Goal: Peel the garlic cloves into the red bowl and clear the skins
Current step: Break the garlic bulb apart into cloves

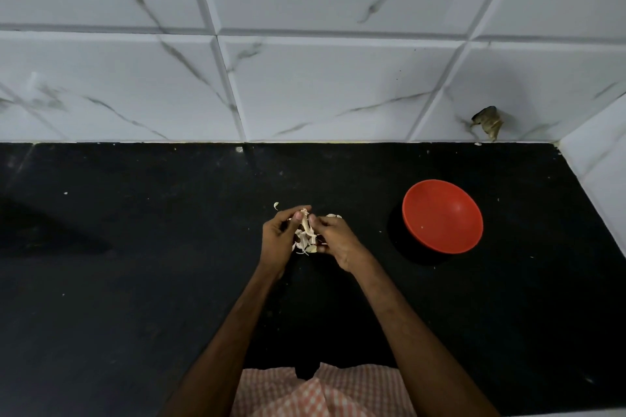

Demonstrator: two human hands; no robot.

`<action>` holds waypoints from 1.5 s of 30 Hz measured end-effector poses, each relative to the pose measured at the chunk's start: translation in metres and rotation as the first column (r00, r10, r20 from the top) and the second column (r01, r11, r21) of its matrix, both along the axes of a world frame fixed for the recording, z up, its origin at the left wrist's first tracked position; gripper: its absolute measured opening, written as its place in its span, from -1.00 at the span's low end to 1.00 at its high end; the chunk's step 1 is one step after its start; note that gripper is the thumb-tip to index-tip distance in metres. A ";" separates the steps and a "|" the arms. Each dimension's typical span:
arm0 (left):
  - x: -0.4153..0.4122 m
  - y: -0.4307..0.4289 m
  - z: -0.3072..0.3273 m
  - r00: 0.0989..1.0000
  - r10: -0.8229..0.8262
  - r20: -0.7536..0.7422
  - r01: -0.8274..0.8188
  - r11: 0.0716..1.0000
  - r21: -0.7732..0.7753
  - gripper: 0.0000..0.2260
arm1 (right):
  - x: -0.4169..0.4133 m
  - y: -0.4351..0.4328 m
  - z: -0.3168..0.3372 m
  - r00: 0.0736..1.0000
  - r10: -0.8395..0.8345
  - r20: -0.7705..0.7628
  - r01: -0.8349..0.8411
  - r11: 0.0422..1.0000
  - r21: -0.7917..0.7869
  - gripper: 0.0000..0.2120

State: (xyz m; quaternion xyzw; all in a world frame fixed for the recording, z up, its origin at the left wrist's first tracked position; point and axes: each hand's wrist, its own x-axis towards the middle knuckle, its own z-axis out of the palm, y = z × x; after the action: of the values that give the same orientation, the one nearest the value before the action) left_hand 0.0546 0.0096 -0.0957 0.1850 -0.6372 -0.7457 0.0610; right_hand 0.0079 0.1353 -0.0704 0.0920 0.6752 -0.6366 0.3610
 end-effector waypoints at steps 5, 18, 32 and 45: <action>0.001 -0.006 -0.002 1.000 -0.018 0.008 0.019 0.999 -0.040 -0.79 | 0.000 0.003 -0.004 0.965 0.147 -0.218 -0.071 0.944 0.323 -0.78; 0.001 0.008 -0.001 0.995 0.065 0.081 -0.081 0.974 0.212 -0.79 | 0.012 -0.017 0.001 0.934 -0.010 -0.356 0.036 0.997 0.066 -0.74; 0.000 0.000 -0.001 0.979 0.191 0.074 -0.196 0.978 0.068 -0.86 | 0.008 -0.008 -0.006 0.839 0.229 -0.493 -0.072 0.946 0.316 -0.82; 0.000 0.001 0.005 0.991 0.028 0.130 -0.082 0.897 0.435 -0.80 | 0.013 -0.017 0.009 0.982 -0.156 -0.109 0.143 0.982 -0.123 -0.88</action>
State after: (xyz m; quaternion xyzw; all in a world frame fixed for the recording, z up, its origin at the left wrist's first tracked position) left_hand 0.0541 0.0111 -0.0908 0.2567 -0.4499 -0.8554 0.0000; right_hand 0.0211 0.1181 -0.0618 0.0838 0.6488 -0.7040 0.2763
